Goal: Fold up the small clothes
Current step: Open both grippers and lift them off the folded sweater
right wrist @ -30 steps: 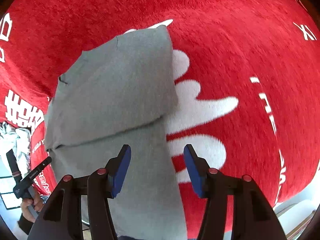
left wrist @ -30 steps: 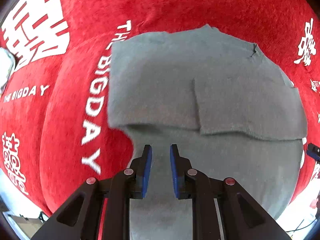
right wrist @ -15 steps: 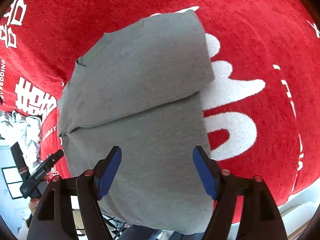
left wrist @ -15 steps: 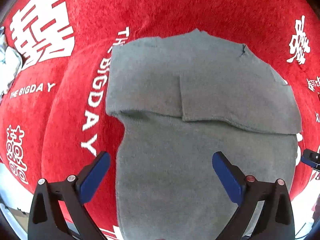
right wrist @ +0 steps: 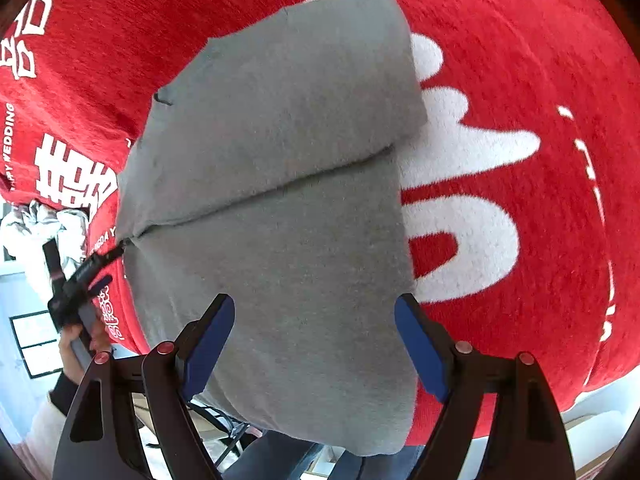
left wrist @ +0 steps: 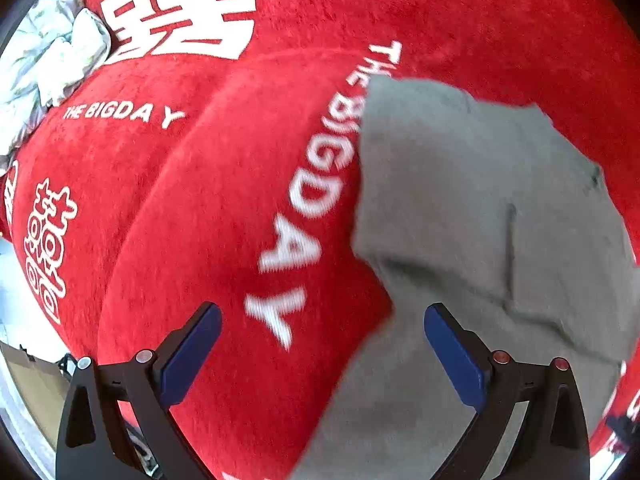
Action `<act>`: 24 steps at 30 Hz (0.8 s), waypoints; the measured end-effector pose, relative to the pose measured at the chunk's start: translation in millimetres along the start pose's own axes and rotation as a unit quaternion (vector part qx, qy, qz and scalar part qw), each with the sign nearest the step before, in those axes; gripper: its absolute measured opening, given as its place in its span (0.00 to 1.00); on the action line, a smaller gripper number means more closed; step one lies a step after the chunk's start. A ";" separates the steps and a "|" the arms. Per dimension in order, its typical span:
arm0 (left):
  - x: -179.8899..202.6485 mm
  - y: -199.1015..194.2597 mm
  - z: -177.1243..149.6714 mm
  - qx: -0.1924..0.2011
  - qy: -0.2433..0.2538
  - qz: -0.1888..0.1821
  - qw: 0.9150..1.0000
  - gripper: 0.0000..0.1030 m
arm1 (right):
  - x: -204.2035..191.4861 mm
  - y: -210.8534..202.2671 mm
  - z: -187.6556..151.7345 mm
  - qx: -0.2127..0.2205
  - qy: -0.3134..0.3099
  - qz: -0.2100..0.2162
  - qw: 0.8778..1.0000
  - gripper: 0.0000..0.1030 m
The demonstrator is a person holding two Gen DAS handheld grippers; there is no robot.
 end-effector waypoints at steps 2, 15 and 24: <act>6.8 7.6 7.5 0.007 0.013 0.007 1.000 0.99 | -6.0 2.0 -1.0 -0.002 -0.004 0.000 1.000 0.82; -35.5 11.0 1.6 -0.001 0.060 0.054 0.997 0.98 | -25.6 5.8 0.4 -0.003 -0.008 0.001 1.000 0.82; -21.9 -11.5 -49.2 -0.065 0.079 -0.043 0.994 0.98 | -20.7 1.7 -7.1 -0.014 -0.020 0.017 1.000 0.82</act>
Point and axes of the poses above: each gripper's, at about its wrist camera, not at the fingertips, and y roughly the way its jaws point, x to its right, z to its top, the point moved 3 cm from there along y, roughly the way its jaws point, and after that the axes turned 12 degrees about -y, right-handed, at the moved point
